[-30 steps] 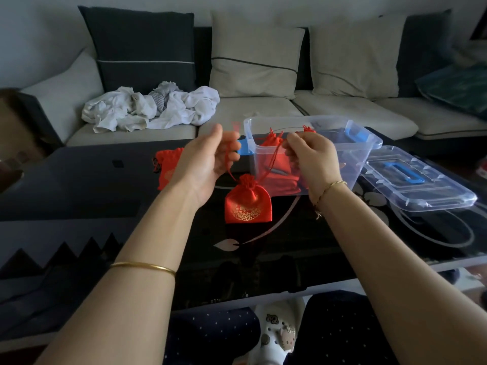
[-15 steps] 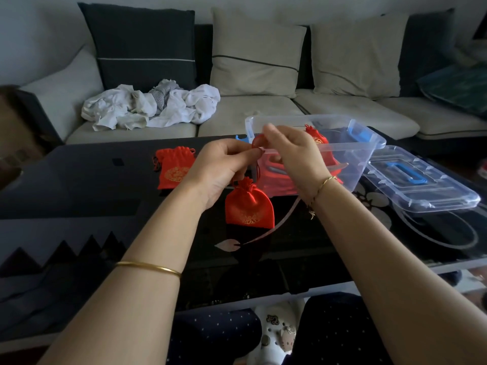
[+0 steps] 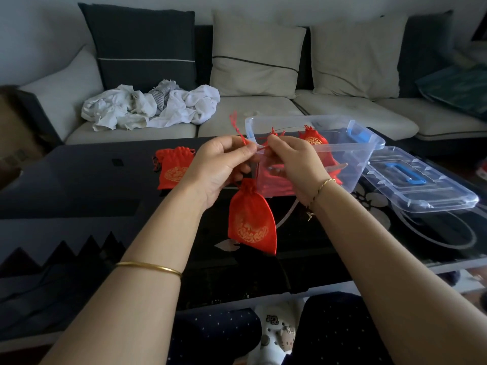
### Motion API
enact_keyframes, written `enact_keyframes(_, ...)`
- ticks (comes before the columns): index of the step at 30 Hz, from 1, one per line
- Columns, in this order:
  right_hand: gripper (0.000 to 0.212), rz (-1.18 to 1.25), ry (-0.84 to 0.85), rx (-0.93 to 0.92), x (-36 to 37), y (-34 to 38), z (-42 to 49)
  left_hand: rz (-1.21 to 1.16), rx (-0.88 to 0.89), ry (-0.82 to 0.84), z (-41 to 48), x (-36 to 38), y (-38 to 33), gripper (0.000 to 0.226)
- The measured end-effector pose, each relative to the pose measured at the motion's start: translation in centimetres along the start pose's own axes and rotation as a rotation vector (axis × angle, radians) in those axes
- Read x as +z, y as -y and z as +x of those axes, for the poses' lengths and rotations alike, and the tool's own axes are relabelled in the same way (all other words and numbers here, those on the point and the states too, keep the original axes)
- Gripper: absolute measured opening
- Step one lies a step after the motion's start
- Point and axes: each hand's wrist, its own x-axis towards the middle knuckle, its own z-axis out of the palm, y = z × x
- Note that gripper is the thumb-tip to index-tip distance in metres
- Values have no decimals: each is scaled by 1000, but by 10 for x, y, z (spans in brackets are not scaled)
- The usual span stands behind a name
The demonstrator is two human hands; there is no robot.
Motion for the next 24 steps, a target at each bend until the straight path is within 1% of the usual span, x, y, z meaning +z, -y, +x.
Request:
enact_keyframes(2, 33, 101, -2, 62, -4, 1, -3, -17, -17, -46, 1, -2, 2, 8)
enact_keyframes(4, 30, 142, 79, 122, -8, 2, -7, -40, -32, -75, 2, -4, 3, 7)
enact_keyframes(6, 28, 83, 203, 209, -11, 3, -12, -44, -16, -91, 2, -5, 3, 6)
enact_keyframes(9, 28, -108, 357, 330, -13, 5, -19, -47, 12, -94, 2, -5, 3, 12)
enact_keyframes(10, 29, -171, 363, 343, -12, 5, -19, -33, 14, -79, 2, -5, 3, 14)
enact_keyframes(11, 31, -227, 329, 333, -10, 5, -19, -14, 16, -56, 1, -5, 3, 15)
enact_keyframes(12, 32, -249, 258, 297, -8, 4, -18, 11, 21, -30, 0, -4, 2, 16)
enact_keyframes(13, 32, -204, 173, 247, -5, 2, -16, 39, 29, -5, 0, -4, 2, 18)
enact_keyframes(14, 29, -103, 112, 199, -4, 1, -13, 71, 43, 18, -1, -4, 2, 19)
enact_keyframes(15, 25, 16, 91, 166, -2, 0, -11, 112, 64, 38, -1, -3, 2, 21)
enact_keyframes(17, 27, 183, 135, 164, 0, -3, -8, 228, 145, 54, -1, -2, 3, 23)
enact_keyframes(18, 29, 212, 166, 184, 1, -5, -7, 308, 205, 43, -1, -1, 5, 24)
enact_keyframes(21, 30, 239, 247, 245, 2, -10, -8, 593, 400, -28, 2, -1, 13, 21)
enact_keyframes(24, 29, 269, 313, 291, 0, -13, -7, 736, 521, -119, 3, -1, 18, 22)
